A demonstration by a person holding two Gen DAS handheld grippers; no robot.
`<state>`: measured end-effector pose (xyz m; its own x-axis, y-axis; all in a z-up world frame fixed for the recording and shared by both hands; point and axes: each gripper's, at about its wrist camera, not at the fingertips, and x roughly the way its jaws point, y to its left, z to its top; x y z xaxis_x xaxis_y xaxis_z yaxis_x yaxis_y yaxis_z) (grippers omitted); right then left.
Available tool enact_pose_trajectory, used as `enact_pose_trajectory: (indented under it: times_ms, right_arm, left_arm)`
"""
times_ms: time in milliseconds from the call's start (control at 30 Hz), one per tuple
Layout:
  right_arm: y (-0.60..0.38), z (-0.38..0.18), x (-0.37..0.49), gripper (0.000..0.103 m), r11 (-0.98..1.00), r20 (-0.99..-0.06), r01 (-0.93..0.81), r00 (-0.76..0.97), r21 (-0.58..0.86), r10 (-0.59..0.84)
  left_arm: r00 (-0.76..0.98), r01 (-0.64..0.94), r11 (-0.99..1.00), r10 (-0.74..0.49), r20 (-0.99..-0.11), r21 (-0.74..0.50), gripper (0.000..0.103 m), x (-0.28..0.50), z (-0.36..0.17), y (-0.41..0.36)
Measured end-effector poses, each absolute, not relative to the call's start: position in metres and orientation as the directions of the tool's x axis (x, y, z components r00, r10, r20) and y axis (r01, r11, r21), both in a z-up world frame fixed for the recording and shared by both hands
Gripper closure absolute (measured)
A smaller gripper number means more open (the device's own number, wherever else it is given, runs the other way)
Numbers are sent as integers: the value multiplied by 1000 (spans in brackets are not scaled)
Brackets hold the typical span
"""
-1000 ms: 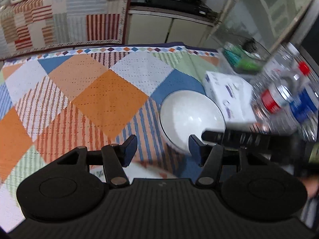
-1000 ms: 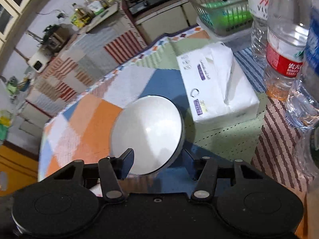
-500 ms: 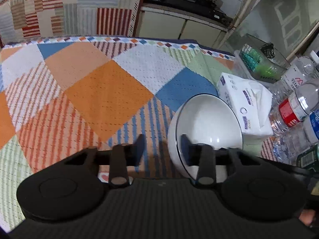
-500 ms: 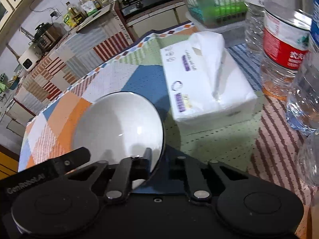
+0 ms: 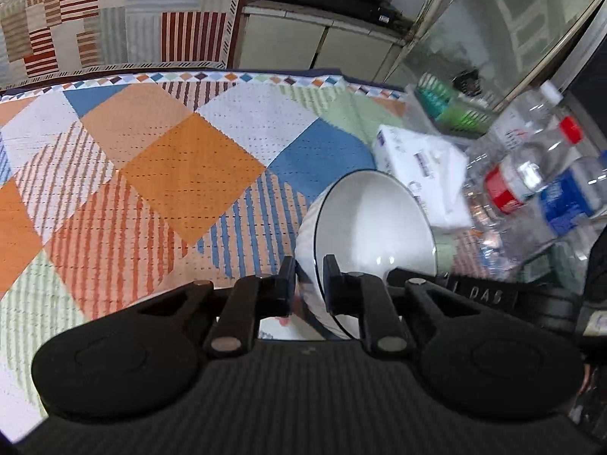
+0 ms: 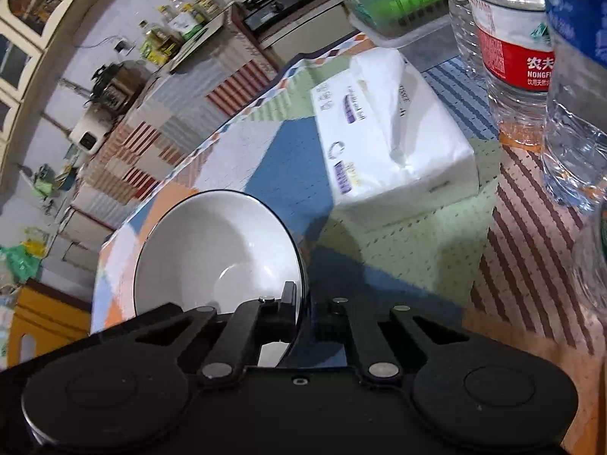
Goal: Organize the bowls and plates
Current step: 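Carry the nested bowls to the bowl by the tissue box and lower them in, then lift the three nested bowls with both tools and carry them over the plate stack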
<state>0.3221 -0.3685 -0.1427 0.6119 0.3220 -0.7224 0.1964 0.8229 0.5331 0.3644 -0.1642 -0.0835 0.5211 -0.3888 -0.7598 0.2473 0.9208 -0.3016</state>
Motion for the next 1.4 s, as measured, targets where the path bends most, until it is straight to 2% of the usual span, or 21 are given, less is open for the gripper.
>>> enact_pose_trajectory:
  times_ms: [167,700,967,1100,1400]
  right_arm:
    - [-361,-127,296,91,818,-706,147,602,556,372]
    - [-343,-70,192,89,869,-696,-77,567,488,441]
    - [-345,-68,152,89,892,-749,-106,504,439,429]
    - [-338,-70,138,89,920,-794,-144,468,364,387]
    - [-329,-76,127,89,938,-813,-193,468,289,347]
  left_arm:
    - [516,276,909,-414,-750,-312,88,340,-59,-152]
    - [387,295,911,-390,-836,-289,89,226,-15,-136]
    - [246,236,897,-428,-870,-374,89,195,-36,-133]
    - [160,197,891,-442,-883,-410,89,187,-58,-134]
    - [36,134,891,-442,-896,-434,90,177,-99,-140]
